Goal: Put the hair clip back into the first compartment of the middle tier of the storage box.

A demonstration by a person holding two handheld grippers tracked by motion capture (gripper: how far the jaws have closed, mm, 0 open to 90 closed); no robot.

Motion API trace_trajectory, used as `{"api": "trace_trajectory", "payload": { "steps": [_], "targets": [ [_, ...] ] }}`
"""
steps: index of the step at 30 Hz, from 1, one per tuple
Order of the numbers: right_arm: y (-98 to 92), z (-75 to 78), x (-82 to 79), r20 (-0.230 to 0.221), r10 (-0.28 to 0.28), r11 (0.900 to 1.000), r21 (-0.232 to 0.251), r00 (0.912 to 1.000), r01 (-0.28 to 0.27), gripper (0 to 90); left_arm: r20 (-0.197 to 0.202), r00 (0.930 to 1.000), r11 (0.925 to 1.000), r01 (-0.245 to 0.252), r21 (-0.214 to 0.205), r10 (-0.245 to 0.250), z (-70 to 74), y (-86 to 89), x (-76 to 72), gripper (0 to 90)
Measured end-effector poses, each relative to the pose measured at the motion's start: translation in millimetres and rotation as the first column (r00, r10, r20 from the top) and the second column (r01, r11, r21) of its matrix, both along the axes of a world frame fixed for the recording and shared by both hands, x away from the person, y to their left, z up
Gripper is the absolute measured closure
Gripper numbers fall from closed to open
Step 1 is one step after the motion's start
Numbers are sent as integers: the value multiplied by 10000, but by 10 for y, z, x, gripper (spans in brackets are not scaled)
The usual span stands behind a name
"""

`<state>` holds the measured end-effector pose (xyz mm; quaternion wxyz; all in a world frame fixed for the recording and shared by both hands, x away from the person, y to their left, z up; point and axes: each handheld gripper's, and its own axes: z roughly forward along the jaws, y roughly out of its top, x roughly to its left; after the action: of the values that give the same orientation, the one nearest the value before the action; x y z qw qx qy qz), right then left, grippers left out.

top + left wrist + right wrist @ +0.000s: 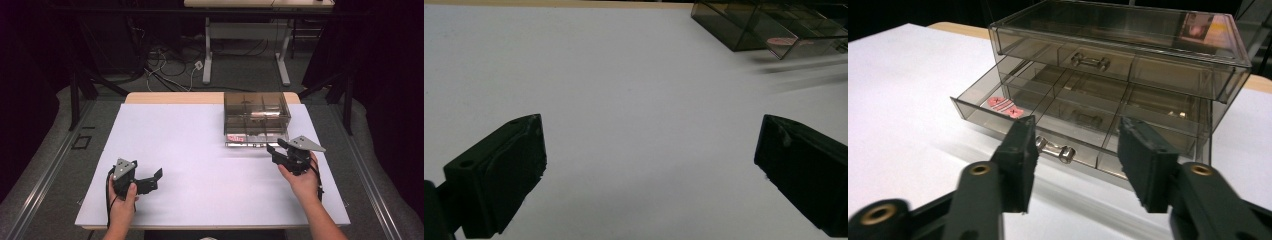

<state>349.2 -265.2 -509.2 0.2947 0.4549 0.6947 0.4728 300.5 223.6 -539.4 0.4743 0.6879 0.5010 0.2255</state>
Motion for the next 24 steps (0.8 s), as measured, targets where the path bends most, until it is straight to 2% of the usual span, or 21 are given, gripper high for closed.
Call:
{"api": "trace_trajectory", "payload": {
  "steps": [6,10,13,18,24],
  "targets": [
    [27,-76,7,-392,82,9997,-228,9992,-91,701,-23,10000,10000,4,0,-4,-6,-4,4,4],
    [27,-124,33,-814,-14,9996,-284,9967,-10,778,-14,10000,10000,6,12,-6,-9,-7,7,4],
    [28,-147,58,-912,-89,9992,-399,9958,53,836,-33,10000,10000,28,47,-28,-11,-8,8,4],
    [20,-175,99,-1115,-116,9990,-440,9937,67,900,-35,10000,10000,39,74,-39,-11,-11,3,4],
    [-10,-210,155,-1339,-146,9997,-234,9909,116,900,-65,10000,9999,43,94,-42,-10,-7,-3,4]
  ]
}}
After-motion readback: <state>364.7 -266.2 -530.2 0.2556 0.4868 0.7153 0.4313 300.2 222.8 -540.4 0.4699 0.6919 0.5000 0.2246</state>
